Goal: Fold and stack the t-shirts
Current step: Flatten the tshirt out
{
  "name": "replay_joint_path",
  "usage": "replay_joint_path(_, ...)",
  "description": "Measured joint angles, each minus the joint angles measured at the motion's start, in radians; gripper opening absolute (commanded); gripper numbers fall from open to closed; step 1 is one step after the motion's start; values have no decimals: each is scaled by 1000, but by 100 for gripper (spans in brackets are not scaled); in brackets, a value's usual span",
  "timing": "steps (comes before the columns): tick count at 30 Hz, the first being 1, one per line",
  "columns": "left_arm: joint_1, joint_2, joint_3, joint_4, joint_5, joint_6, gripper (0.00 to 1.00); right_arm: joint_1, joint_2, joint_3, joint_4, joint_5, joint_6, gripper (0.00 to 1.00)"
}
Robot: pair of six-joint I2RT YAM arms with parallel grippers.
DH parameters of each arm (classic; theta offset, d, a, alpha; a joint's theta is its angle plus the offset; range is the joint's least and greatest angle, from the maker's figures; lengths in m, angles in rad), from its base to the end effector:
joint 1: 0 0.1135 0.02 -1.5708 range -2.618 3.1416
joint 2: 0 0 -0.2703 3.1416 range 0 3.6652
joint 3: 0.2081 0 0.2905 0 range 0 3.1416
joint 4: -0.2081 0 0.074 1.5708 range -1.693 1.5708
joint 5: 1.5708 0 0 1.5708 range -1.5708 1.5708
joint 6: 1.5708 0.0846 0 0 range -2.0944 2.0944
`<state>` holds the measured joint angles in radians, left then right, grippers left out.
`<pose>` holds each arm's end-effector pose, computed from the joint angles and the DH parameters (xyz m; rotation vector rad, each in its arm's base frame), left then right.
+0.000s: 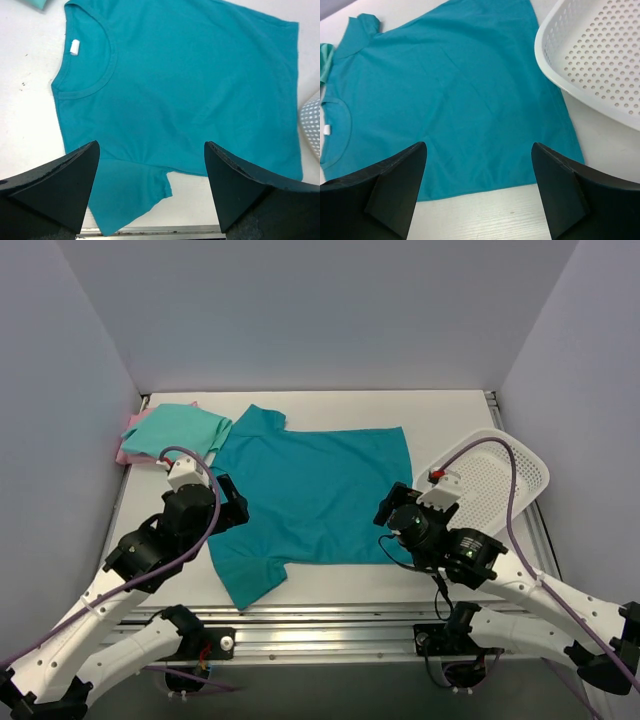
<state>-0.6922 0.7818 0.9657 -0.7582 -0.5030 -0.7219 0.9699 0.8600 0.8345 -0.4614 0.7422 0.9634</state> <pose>0.1962 -0.1097 0.3345 -0.3190 2.0585 -0.3261 0.1884 0.1737 0.3073 0.4406 1.9084 0.5234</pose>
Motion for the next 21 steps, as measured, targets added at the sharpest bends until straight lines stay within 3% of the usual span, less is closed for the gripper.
replay_joint_path(13, 0, 8, -62, -42, -15, -2, 94, 27, 19, -3, -35, 43, 36, 86)
replay_joint_path(21, 0, 97, -255, 111, 66, -39, 92, 27, -26, -207, 116, -47, 44, 87)
